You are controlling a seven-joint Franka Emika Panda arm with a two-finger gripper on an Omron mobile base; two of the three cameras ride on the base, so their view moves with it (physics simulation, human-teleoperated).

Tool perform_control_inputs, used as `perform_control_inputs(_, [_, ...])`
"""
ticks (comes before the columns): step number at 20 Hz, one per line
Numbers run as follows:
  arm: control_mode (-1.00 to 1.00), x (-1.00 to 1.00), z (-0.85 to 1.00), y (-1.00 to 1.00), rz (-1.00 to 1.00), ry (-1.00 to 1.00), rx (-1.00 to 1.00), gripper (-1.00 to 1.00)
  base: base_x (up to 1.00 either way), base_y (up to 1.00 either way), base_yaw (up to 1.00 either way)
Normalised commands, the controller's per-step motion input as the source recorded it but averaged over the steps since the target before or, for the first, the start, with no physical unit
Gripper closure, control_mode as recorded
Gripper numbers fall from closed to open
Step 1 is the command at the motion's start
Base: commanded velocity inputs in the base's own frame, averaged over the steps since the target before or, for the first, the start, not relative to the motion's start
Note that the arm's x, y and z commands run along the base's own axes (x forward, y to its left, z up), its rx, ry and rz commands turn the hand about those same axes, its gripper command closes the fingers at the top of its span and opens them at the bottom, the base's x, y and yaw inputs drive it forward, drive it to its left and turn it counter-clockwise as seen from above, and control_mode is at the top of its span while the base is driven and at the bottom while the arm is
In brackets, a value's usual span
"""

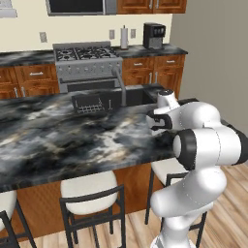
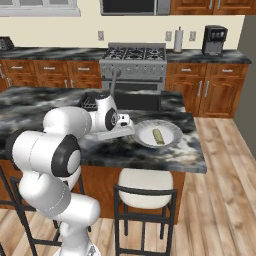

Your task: Retrieve the butter from the fridge and place it on a plate on the dining table. Then retrieve the butter knife by the fridge and place it near the plate.

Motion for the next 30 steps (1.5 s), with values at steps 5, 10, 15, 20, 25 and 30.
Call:
perform_control_inputs(5, [-1.00,0.00,0.01,0.00,0.00,0.00,0.00,-1.00,0.00,0.00,0.00])
perform_control_inputs(10, [-1.00,-0.03,0.32,0.00,-0.01,0.00,0.00,-1.00,0.00,0.00,0.00])
perform_control_inputs(15, [-1.00,-0.05,0.61,-0.03,-0.08,0.16,0.00,-1.00,0.00,0.00,0.00])
perform_control_inputs(20, [-1.00,-0.55,0.67,0.00,-0.08,0.10,0.07,-1.00,0.00,0.00,0.00])
perform_control_inputs(25, [-1.00,-0.78,0.54,-0.10,-0.05,0.00,0.19,-1.00,0.00,0.00,0.00])
perform_control_inputs(30, [-1.00,-0.77,0.43,-0.16,-0.05,-0.01,0.17,-1.00,0.00,0.00,0.00])
